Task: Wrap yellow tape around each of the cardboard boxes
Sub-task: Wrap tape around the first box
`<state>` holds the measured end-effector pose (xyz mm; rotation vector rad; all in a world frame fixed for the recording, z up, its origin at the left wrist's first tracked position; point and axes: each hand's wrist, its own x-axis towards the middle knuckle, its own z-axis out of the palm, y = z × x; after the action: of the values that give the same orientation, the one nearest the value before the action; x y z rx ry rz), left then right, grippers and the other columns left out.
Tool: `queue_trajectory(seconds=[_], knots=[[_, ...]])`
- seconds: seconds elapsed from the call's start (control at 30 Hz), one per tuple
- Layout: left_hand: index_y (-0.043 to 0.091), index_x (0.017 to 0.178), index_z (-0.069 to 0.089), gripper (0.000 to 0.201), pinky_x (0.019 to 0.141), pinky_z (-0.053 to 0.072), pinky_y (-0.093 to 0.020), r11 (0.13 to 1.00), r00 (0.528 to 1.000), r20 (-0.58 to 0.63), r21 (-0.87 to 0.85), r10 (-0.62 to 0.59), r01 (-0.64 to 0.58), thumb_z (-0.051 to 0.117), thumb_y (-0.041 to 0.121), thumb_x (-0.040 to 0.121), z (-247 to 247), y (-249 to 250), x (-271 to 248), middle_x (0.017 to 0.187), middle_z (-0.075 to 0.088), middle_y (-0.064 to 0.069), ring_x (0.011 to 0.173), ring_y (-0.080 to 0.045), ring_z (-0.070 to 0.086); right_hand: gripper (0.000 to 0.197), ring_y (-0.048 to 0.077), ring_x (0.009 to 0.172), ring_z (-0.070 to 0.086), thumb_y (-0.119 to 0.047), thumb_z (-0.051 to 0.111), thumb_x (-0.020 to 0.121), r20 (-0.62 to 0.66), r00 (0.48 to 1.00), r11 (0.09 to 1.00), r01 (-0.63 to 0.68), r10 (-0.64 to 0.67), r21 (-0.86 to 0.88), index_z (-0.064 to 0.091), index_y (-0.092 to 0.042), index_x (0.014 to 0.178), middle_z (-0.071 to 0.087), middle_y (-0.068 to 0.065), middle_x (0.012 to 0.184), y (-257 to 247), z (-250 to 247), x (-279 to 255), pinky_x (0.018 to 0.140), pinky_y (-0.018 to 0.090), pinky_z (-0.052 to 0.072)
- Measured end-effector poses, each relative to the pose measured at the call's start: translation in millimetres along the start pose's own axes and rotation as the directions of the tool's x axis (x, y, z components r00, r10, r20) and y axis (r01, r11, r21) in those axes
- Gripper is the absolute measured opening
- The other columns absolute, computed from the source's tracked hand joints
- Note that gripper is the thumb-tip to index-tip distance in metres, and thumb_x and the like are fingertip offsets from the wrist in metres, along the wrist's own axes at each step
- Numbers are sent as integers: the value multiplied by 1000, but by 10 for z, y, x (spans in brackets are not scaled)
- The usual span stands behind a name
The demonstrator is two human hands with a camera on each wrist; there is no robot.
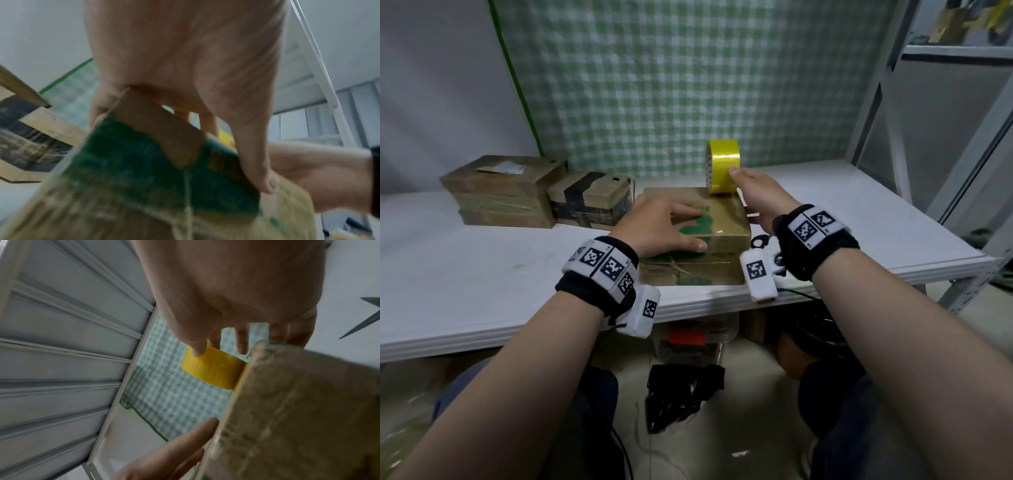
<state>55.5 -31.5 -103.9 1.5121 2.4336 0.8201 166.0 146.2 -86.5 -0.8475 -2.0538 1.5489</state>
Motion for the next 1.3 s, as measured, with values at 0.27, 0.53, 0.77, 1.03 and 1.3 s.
queue_trajectory(seconds=[0.27, 0.53, 0.77, 1.03, 1.3], knots=[[48, 126, 66, 97, 116, 35, -46, 995, 986, -138, 13, -95, 98, 67, 89, 38, 126, -87, 60, 141, 57, 24, 140, -15, 40, 37, 17, 95, 59, -40, 52, 104, -125, 975, 982, 176, -184, -69, 72, -11, 117, 69, 4, 110, -30, 21, -86, 82, 31, 46], [44, 125, 68, 77, 106, 42, -55, 978, 976, -186, 152, -110, 140, 69, 80, 57, 99, -43, 126, 137, 62, 23, 129, -14, 56, 32, 7, 82, 63, -37, 59, 101, -116, 968, 973, 227, -221, 45, 74, -9, 93, 73, -6, 86, 137, 92, -289, 80, 26, 50], [47, 119, 71, 53, 106, 41, -51, 973, 947, -269, 98, -176, 208, 79, 65, 70, 131, -61, 132, 129, 68, 20, 124, -15, 59, 45, 2, 53, 45, -42, 58, 101, -96, 979, 984, 180, -178, 9, 57, -15, 66, 54, -10, 53, -40, 115, -318, 58, 21, 35], [42, 114, 75, 49, 102, 49, -45, 974, 941, -281, 70, -187, 215, 83, 59, 69, 107, -105, 184, 124, 71, 17, 118, -12, 63, 76, 16, 78, 55, -60, 65, 83, -133, 969, 971, 221, -209, 88, 62, 15, 97, 67, 33, 101, -36, 109, -410, 98, 53, 49], [39, 111, 77, 47, 95, 55, -39, 973, 915, -340, 2, -215, 230, 85, 56, 68, 167, -124, 169, 116, 74, 16, 113, -11, 66, 50, 18, 67, 41, -51, 69, 89, -236, 956, 978, 196, -173, 76, 60, -4, 75, 44, 11, 72, -135, 198, -472, 66, 31, 34]])
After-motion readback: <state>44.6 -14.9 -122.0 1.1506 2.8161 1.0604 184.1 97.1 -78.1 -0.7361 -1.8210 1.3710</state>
